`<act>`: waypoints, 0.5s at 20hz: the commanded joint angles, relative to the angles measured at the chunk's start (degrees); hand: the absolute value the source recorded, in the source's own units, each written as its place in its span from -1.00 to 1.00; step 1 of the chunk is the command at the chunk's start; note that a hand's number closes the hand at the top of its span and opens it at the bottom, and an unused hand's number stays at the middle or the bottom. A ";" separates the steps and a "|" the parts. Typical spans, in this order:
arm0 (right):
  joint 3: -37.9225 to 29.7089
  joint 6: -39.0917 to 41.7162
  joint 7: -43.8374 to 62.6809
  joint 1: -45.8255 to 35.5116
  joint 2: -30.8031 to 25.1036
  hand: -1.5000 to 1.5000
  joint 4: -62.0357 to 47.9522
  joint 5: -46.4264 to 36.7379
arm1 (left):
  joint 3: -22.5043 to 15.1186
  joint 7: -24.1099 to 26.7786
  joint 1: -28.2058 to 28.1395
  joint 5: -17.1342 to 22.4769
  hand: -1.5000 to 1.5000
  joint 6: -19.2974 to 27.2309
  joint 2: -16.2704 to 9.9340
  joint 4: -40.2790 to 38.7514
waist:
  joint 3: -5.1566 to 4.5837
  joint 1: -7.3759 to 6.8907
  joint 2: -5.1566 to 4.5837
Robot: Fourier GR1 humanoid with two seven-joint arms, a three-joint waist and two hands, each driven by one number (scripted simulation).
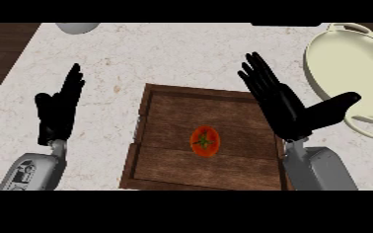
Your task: Pick the tomato from the tray and place it in the pot
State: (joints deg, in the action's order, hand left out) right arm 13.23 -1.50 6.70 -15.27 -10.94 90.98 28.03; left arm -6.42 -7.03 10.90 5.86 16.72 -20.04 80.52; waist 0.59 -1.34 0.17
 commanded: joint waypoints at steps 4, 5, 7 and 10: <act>-2.62 2.06 -2.70 -2.82 -10.44 1.00 12.69 -8.45 | 4.34 2.20 3.60 3.51 0.00 -0.11 0.50 5.42 | -0.69 2.78 0.72; -4.21 1.90 -3.10 -3.47 -13.03 1.00 15.11 -10.12 | 6.12 3.87 4.85 4.59 0.00 -0.37 0.12 5.60 | -0.77 3.67 1.00; -3.52 3.11 -1.11 -4.15 -26.44 1.00 9.93 -25.48 | 4.16 2.76 2.96 3.86 0.00 -0.53 0.73 5.03 | -3.29 6.76 2.98; -6.82 -8.05 -6.79 4.50 -24.84 -1.00 13.37 -34.10 | 7.34 4.94 2.21 7.50 0.00 -2.31 0.31 7.76 | -0.78 5.49 1.26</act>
State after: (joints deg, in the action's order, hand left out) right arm 7.71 -4.14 3.44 -16.08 -30.35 101.81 6.05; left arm -1.27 -3.67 13.62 10.72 15.87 -19.41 86.43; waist -0.54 3.41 1.55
